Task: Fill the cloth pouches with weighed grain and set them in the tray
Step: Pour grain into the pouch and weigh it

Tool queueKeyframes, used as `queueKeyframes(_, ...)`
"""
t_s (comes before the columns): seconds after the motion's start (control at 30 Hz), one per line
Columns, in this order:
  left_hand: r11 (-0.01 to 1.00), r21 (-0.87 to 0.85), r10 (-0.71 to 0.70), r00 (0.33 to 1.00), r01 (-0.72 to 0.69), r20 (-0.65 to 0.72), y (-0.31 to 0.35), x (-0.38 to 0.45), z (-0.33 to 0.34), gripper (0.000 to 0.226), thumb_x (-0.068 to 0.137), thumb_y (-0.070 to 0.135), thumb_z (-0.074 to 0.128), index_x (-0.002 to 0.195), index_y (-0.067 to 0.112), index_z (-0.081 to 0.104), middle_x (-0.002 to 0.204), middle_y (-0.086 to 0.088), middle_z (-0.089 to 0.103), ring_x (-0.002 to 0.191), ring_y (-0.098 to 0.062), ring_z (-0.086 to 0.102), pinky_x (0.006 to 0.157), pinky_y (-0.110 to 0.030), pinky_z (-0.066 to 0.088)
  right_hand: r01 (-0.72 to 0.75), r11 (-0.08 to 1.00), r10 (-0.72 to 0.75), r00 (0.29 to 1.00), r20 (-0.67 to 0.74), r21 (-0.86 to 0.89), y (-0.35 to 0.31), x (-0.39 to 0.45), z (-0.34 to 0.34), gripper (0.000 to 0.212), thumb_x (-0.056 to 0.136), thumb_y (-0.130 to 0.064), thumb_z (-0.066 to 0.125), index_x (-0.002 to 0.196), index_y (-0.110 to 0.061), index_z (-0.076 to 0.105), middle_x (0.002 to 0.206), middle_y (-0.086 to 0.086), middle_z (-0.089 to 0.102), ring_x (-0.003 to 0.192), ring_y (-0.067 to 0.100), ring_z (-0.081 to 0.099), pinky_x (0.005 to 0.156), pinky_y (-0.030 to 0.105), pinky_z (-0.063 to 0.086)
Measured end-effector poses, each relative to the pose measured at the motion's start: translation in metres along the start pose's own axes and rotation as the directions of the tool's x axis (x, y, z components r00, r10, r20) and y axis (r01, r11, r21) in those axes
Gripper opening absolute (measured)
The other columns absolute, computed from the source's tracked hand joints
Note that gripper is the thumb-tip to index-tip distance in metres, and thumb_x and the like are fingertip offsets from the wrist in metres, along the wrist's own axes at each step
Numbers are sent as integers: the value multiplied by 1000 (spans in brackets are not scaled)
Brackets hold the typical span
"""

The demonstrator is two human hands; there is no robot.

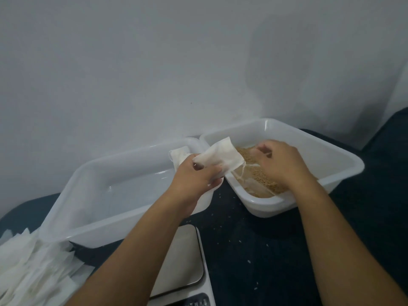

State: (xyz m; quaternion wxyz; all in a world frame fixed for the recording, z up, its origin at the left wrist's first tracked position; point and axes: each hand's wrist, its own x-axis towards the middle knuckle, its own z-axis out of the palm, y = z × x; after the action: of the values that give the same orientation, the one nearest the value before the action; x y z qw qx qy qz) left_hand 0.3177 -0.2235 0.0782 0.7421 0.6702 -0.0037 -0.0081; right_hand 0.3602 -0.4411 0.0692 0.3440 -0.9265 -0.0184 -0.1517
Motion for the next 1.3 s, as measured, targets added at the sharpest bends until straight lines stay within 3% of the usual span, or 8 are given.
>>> queueKeyframes(0.1, 997, 77, 31, 1000, -31, -2, 1, 9, 6, 34, 91, 6, 76, 121, 9, 60, 119, -14, 67, 102, -22, 70, 82, -32, 64, 125, 895, -124, 992, -31, 429, -11, -3, -2, 28, 99, -57, 56, 105, -35, 71, 102, -22, 71, 93, -7, 64, 80, 22, 49)
queueKeyframes(0.17, 991, 125, 43, 999, -44, 9, 1, 14, 8, 34, 89, 6, 77, 119, 10, 61, 114, -13, 69, 93, -17, 70, 80, -31, 64, 125, 837, -160, 987, 19, 533, -14, -4, 2, 21, 96, -56, 62, 101, -39, 73, 104, -23, 73, 97, -6, 67, 86, 28, 55)
queueKeyframes(0.23, 986, 162, 48, 999, -50, 17, 1, 18, 10, 36, 89, 8, 78, 120, 10, 60, 113, -11, 70, 92, -16, 71, 77, -27, 63, 136, 833, -166, 986, 9, 536, -14, -2, 7, 13, 94, -49, 71, 99, -38, 76, 100, -25, 74, 93, -6, 68, 85, 27, 56)
queueKeyframes(0.33, 974, 220, 54, 998, -55, 13, -1, 22, 11, 36, 90, 11, 78, 122, 12, 59, 112, -9, 71, 94, -17, 72, 72, -21, 59, 113, 827, -143, 990, 11, 550, -13, 1, 14, 5, 92, -39, 77, 94, -35, 76, 92, -23, 75, 86, -6, 69, 71, 13, 52)
queueKeyframes(0.47, 960, 273, 53, 998, -58, 24, -3, 27, 15, 34, 91, 12, 77, 120, 16, 59, 110, -7, 71, 95, -18, 71, 70, -20, 57, 38, 812, -77, 996, 42, 582, -10, 1, 19, 10, 91, -34, 79, 98, -35, 72, 93, -16, 75, 85, -7, 69, 62, 7, 51)
queueKeyframes(0.7, 941, 330, 72, 997, -70, 6, -4, 34, 18, 32, 89, 7, 76, 115, 17, 60, 109, -11, 69, 92, -21, 69, 79, -29, 61, -42, 762, 30, 999, 29, 646, -5, 4, 20, 6, 93, -25, 76, 99, -24, 75, 86, -9, 77, 69, -2, 69, 65, 19, 55)
queueKeyframes(0.93, 925, 368, 98, 995, -91, -1, -4, 34, 16, 34, 88, 7, 76, 117, 14, 61, 113, -13, 67, 88, -20, 66, 79, -31, 58, -114, 726, 61, 993, 102, 678, -3, 4, 22, 5, 92, -21, 78, 97, -19, 77, 93, 0, 79, 91, 20, 76, 87, 39, 64)
queueKeyframes(1.3, 905, 405, 135, 991, -128, 9, -1, 33, 14, 29, 89, 5, 73, 115, 13, 63, 105, -8, 68, 82, -19, 63, 74, -31, 54, -133, 731, 78, 991, 112, 670, -1, 4, 22, 5, 91, -22, 79, 93, -19, 77, 93, 1, 78, 92, 22, 76, 85, 36, 64)
